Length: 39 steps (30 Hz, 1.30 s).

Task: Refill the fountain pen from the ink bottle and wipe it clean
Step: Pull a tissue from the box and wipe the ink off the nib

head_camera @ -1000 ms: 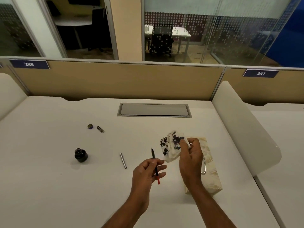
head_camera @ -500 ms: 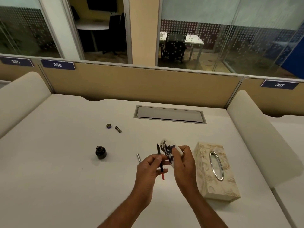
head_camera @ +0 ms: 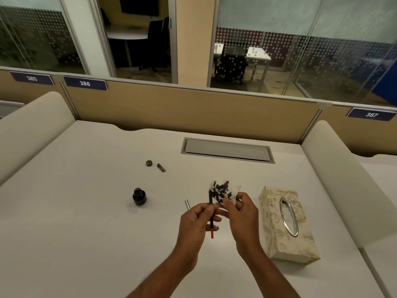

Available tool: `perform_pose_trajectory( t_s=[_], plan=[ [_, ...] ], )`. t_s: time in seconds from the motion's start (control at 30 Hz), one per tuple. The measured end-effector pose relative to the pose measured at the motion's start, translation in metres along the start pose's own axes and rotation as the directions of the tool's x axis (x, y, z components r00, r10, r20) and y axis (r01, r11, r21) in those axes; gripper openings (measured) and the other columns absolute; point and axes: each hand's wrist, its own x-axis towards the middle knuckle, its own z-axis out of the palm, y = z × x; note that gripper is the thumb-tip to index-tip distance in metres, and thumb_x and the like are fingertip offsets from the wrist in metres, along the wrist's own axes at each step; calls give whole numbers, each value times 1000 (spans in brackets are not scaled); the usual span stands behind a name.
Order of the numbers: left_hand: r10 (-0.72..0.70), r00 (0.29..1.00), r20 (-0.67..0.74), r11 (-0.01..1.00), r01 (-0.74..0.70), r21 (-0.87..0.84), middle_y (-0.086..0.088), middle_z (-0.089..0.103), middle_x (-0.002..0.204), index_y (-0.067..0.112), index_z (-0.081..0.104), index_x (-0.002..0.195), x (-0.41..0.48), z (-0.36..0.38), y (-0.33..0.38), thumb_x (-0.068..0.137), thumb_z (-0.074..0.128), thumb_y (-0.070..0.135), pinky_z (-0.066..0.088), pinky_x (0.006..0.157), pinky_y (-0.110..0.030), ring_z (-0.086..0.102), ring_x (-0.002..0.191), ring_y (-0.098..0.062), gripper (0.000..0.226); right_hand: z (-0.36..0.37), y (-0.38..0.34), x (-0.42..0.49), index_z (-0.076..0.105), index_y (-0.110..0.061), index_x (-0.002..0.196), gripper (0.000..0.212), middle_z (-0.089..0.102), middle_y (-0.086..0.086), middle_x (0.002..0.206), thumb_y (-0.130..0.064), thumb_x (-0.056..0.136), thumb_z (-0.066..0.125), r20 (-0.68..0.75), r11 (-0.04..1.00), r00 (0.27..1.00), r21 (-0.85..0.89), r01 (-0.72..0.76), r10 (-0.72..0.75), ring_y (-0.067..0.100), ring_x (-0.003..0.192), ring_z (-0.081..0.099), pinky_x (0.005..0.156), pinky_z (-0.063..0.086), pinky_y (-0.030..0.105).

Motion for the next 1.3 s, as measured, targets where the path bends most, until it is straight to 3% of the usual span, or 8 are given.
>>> perform_pose_trajectory(
  t_s=[0.2,0.43,0.7,0.8,0.9,1.07,1.2,1.3],
  plan=[
    [-23,997,69,998,19,56,-2,81,88,20,78,105,-2,2,1,104,56,27,62,73,-28,75,79,-15,23,6,-8,-6,66,-25,94,8,80,-1,82,-18,97,65,3,997,1000,81,-18,18,15,73,77,62,55,21],
    [6,997,75,996,-13,92,1,81,90,28,78,101,-3,1,-2,104,56,31,64,78,-30,77,84,-18,22,6,-12,-15,67,-21,95,6,80,0,81,-16,98,65,-3,989,999,140,-51,52,12,68,75,55,54,15],
    [68,993,96,992,-77,98,0,80,88,42,79,97,-11,5,-4,103,56,30,62,76,-26,77,85,-19,26,2,-18,-20,66,-21,97,7,81,0,86,-15,98,64,-23,989,999,140,-35,39,15,79,78,57,56,17],
    [91,990,110,992,-100,83,4,81,91,49,78,97,-16,10,-3,103,57,29,60,73,-21,77,88,-16,30,4,-19,-20,66,-25,98,9,80,-1,88,-18,99,62,-46,994,998,107,-28,33,16,83,78,63,64,32],
    [101,987,126,993,-108,47,2,81,96,43,79,104,-18,11,-1,103,57,28,61,75,-23,77,91,-16,27,4,-19,-25,68,-30,98,12,80,0,90,-25,102,58,-17,991,999,128,-29,31,18,85,78,71,65,41],
    [95,987,133,993,-103,52,-3,80,90,36,80,100,-17,9,-4,104,55,26,62,76,-27,76,82,-17,27,-1,-25,-34,71,-21,104,33,76,8,94,-40,105,44,61,966,997,251,-67,53,13,79,73,62,57,21],
    [102,986,133,991,-112,68,-5,80,88,30,80,104,-14,1,-7,104,56,27,63,78,-30,74,80,-17,24,-11,-28,-32,72,-23,110,31,76,11,108,-21,108,41,197,961,978,255,-110,60,22,91,68,75,54,35],
    [116,981,155,989,-129,76,-6,79,87,31,80,102,-15,-3,-7,104,56,27,63,78,-31,74,80,-17,24,-21,-33,-26,73,-25,108,31,78,6,107,-10,104,46,296,973,952,184,-137,78,24,100,73,84,58,32]
  ],
)
